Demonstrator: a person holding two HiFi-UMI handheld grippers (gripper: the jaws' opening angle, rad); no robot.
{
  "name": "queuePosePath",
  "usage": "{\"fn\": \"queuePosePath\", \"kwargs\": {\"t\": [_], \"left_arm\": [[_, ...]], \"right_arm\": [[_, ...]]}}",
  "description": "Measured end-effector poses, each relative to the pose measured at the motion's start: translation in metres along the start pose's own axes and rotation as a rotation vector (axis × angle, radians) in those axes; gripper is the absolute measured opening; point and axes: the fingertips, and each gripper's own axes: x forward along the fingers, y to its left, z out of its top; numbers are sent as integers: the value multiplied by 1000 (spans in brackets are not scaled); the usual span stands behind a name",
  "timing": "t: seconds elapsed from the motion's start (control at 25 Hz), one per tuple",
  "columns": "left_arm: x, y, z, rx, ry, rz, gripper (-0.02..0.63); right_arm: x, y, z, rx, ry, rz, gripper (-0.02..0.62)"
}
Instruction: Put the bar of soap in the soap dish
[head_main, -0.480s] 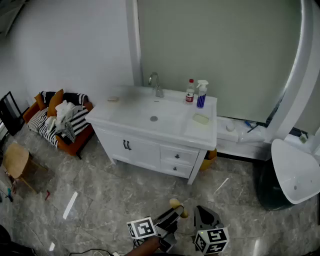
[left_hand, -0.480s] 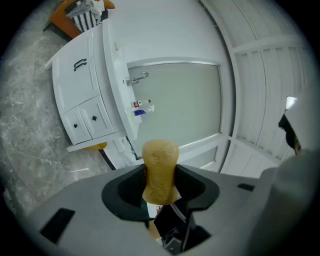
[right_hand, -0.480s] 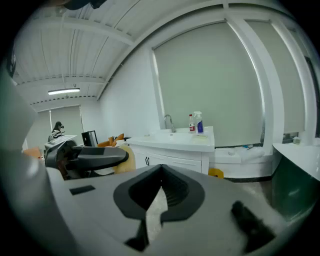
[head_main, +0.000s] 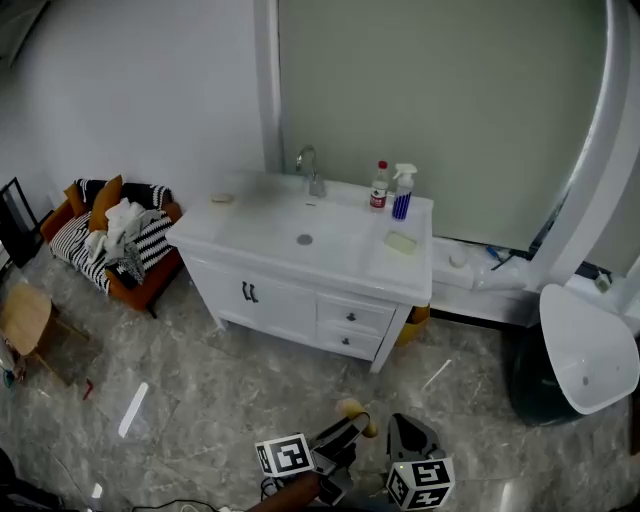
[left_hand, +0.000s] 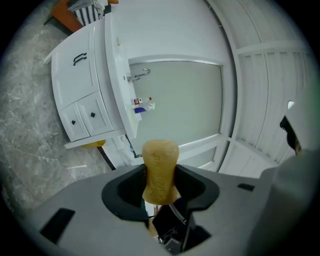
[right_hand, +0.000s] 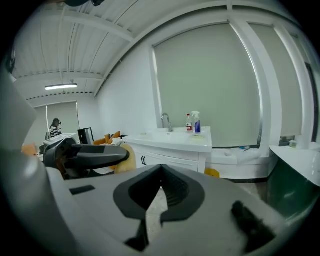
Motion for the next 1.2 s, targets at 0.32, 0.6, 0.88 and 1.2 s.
{"fn": "queuePosePath", "kwargs": {"t": [0.32,0.6,0.88,1.2], "left_arm": [[32,6,-1,6,-52,27,184],[89,-4,1,2,-129,37,184],[148,-11,-2,-21,-161,26,184],[204,-6,-3,-21,-185,49,184]], "right_arm": [[15,-32,7,-7,-24,67,11],[28,-91,27,-7,-27,123,11],[43,-142,44,0,-46,163,11],[57,-194,54,30,-43,205,11]]}}
